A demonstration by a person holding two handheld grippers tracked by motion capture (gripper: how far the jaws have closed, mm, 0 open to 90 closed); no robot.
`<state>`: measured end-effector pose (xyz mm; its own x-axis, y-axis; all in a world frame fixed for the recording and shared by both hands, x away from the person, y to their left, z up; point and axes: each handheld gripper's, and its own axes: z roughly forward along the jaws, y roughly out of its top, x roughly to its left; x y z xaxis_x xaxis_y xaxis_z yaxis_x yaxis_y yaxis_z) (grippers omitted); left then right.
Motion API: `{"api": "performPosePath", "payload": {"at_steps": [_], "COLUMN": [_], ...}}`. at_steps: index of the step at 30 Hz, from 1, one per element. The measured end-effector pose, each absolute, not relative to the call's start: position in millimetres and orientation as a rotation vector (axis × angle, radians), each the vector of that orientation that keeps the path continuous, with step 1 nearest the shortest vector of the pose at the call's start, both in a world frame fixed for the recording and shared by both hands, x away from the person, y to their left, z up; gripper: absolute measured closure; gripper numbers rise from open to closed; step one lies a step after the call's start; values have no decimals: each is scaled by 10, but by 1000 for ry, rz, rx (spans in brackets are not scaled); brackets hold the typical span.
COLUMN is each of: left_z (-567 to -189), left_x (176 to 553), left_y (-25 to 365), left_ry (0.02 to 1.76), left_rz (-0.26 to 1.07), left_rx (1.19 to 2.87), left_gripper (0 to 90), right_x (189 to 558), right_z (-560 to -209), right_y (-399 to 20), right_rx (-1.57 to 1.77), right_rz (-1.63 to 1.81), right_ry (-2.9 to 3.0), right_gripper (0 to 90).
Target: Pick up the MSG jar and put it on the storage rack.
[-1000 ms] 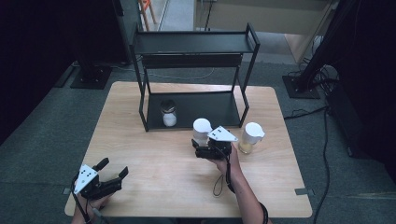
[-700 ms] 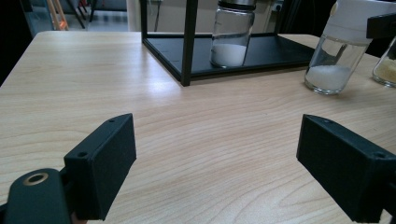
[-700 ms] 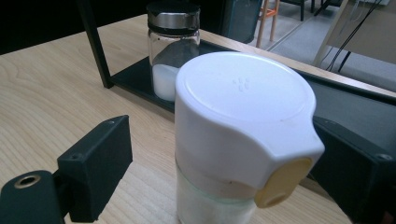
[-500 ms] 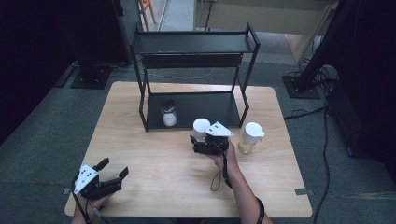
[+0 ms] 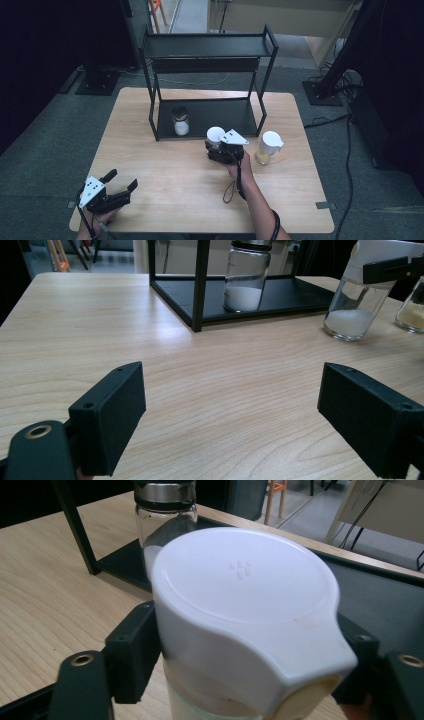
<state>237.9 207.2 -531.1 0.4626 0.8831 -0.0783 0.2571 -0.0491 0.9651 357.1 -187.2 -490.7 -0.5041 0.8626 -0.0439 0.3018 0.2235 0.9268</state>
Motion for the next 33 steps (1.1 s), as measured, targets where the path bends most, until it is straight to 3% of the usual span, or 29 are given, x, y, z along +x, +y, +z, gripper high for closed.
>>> {"api": "performPosePath", "payload": {"at_steps": [33], "left_z": [-5311], "left_x": [2382], "left_y": [2068], "left_ry": [1016], "left_rz": [688], "left_rx": [1583], "left_gripper": [122], "right_x": [3686], "right_z": [-4760], "right_y": [-1839], "right_rx": [1136], "right_rz": [1229], "right_ry": [1924], "right_gripper": [303]}}
